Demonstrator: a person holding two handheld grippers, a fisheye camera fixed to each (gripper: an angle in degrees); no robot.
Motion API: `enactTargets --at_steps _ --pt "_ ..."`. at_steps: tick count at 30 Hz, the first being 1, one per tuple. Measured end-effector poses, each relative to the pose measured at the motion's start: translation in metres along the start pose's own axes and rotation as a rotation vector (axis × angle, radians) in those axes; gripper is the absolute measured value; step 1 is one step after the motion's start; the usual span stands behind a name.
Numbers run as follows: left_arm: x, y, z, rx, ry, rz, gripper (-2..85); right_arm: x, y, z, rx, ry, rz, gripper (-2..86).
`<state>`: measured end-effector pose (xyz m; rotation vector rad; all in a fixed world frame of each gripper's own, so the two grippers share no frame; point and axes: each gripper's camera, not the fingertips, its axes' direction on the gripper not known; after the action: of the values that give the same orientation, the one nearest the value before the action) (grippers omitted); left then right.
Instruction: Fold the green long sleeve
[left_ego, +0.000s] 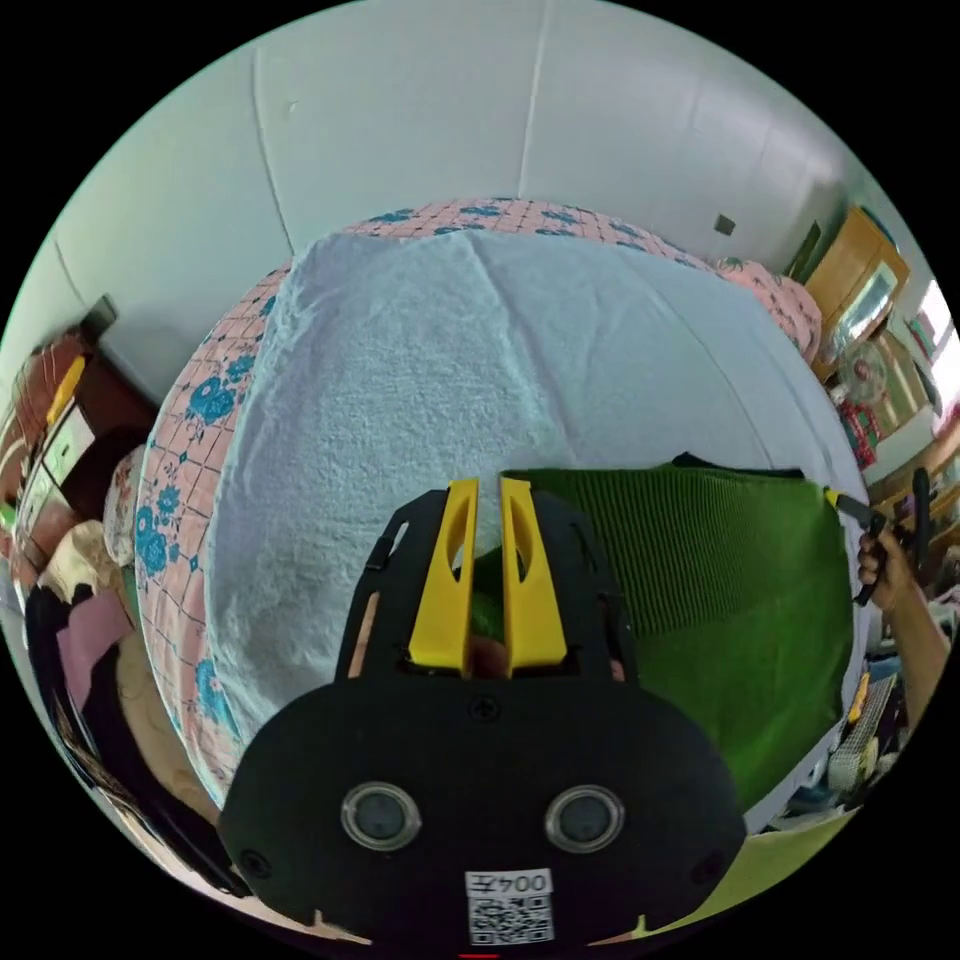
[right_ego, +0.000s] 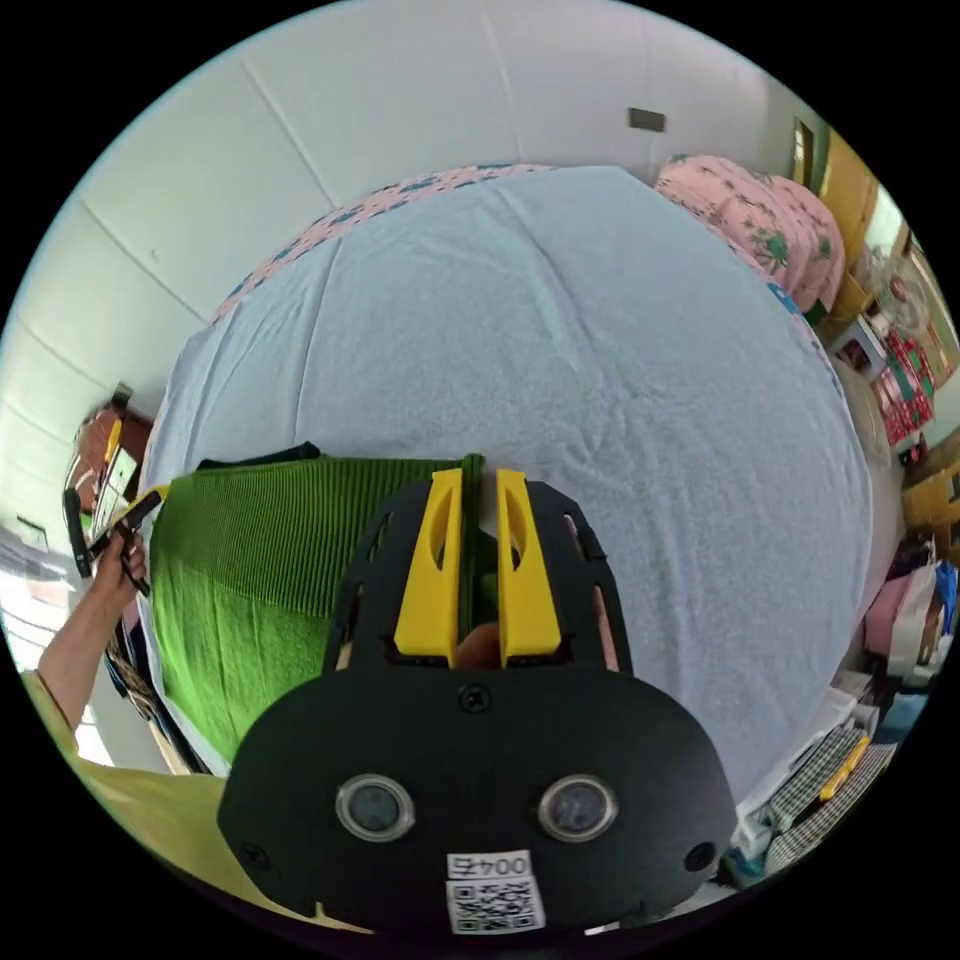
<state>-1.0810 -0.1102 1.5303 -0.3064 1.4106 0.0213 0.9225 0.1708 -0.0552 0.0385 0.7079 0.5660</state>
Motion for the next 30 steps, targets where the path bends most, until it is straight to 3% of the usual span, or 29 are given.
enactTargets --at_steps 4,9,12,16,19,30 --pt "-0.055 0.006 -0.031 0.064 0.072 -0.201 1.5 0.023 0.014 -0.042 0.08 -0.046 0.087 8.7" --pt "-0.087 0.061 -0.086 0.098 0.173 -0.16 2.1 0.028 0.079 -0.091 0.067 -0.243 0.019 8.7" --pt "-0.09 0.138 -0.107 0.034 0.279 -0.126 2.8 0.033 0.141 -0.099 -0.029 -0.279 -0.039 8.7" --pt "-0.078 0.256 -0.118 -0.049 0.248 -0.182 4.8 0.049 0.219 -0.106 -0.125 -0.276 -0.069 8.7" --pt "-0.07 0.303 -0.12 -0.017 0.226 -0.28 6.3 0.064 0.253 -0.105 -0.158 -0.304 -0.055 8.9" --pt "-0.064 0.336 -0.122 0.075 0.317 -0.397 7.2 0.09 0.29 -0.1 -0.141 -0.433 -0.043 9.8"
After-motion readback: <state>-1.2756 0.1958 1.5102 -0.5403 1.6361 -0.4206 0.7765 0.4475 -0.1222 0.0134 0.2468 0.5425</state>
